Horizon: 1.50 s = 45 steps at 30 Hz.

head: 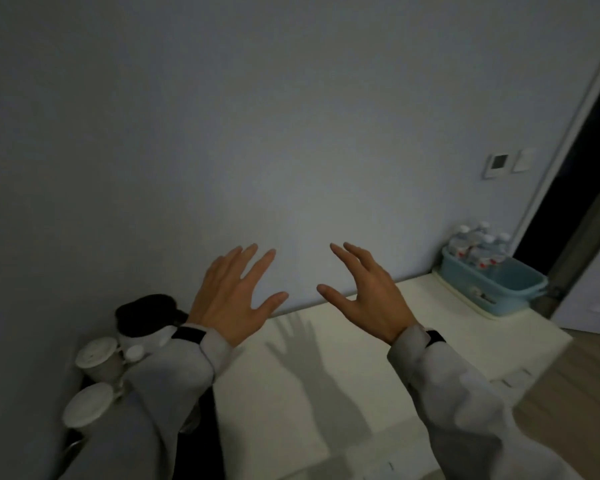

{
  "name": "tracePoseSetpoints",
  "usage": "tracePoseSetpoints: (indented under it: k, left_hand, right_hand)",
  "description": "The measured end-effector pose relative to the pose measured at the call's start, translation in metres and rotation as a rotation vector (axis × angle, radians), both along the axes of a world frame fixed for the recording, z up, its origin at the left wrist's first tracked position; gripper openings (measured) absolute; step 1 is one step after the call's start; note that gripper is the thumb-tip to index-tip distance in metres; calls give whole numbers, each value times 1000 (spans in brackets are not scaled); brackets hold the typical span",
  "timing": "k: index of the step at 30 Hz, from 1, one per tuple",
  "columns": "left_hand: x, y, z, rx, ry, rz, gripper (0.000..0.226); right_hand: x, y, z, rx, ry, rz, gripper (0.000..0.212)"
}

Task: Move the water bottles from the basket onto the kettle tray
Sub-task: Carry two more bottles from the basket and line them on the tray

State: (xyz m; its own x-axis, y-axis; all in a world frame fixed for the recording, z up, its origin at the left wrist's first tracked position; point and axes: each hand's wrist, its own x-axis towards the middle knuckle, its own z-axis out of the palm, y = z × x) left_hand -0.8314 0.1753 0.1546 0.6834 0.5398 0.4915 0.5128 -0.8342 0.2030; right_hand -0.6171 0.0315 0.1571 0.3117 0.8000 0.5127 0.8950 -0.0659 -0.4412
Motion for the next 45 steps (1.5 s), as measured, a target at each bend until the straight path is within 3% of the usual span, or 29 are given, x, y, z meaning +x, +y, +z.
tracePoseSetpoints:
  k: [10, 18, 27, 34, 45]
  left_hand:
    - [201, -90, 13, 1, -15, -102, 74]
    - [367, -110, 4, 0, -50, -206, 72]
    - [558, -93, -9, -66, -85, -280, 74]
    - [654, -73, -17, 21, -188, -289, 67]
    - [764, -58, -77, -139, -18, -11, 72]
  right_hand:
    - [188, -113, 12, -26, -27, -134, 73]
    - [329, -150, 6, -52, -36, -243, 74]
    - [501, -146, 8, -120, -67, -329, 74]
    - [608, -124, 6, -145, -58, -310, 76]
    - [766, -67, -62, -219, 86, -84, 75]
